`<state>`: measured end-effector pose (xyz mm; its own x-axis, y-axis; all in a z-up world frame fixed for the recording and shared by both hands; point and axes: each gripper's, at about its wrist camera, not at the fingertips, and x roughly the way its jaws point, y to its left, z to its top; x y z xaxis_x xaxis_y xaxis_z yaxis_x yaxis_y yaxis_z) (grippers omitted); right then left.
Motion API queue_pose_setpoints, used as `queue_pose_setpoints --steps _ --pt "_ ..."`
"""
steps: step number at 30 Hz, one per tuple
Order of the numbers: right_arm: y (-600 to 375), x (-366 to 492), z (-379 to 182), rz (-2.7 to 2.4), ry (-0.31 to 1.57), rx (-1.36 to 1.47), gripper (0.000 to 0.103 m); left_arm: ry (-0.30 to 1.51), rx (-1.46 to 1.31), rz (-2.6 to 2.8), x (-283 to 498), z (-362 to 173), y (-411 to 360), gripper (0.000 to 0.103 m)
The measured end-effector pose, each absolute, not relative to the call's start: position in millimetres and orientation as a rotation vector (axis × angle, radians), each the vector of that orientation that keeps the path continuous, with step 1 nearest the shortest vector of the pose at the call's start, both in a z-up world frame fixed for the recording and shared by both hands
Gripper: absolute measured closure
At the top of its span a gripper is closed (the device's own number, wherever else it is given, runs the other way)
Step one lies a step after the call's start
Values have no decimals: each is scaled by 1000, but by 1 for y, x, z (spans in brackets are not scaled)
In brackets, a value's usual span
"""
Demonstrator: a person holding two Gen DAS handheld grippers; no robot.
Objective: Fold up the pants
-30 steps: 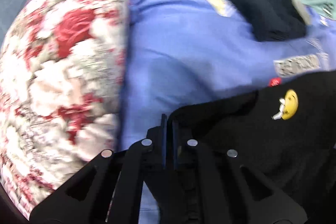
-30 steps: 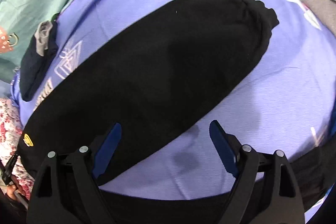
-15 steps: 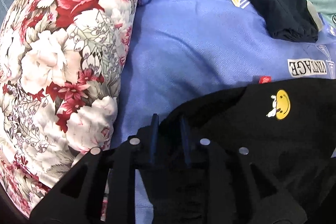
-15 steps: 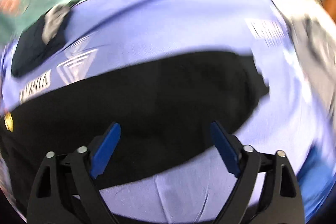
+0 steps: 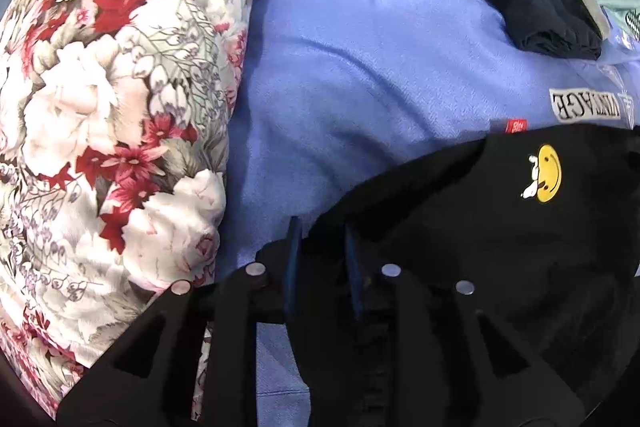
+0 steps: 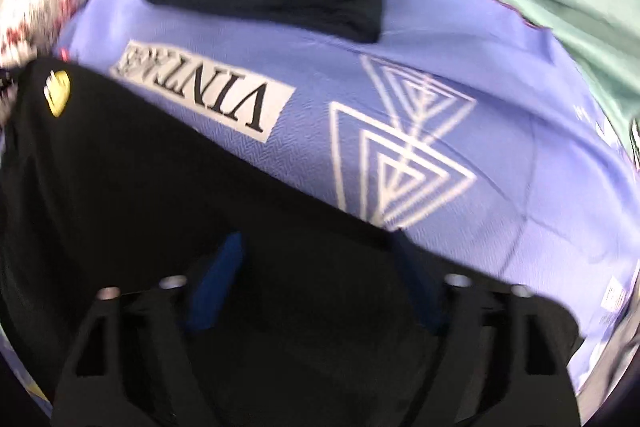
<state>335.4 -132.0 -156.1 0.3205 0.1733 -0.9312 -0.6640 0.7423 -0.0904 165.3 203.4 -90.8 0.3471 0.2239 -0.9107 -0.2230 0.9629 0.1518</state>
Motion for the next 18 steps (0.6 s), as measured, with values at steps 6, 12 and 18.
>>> queue_pose_setpoints --steps 6,12,18 --pt "-119 347 -153 653 1122 -591 84 1202 32 272 168 -98 201 82" --pt "-122 366 -131 650 1085 -511 99 1196 48 275 173 -94 199 94" --pt "-110 370 -149 535 1032 -443 82 1213 76 313 180 -104 192 87"
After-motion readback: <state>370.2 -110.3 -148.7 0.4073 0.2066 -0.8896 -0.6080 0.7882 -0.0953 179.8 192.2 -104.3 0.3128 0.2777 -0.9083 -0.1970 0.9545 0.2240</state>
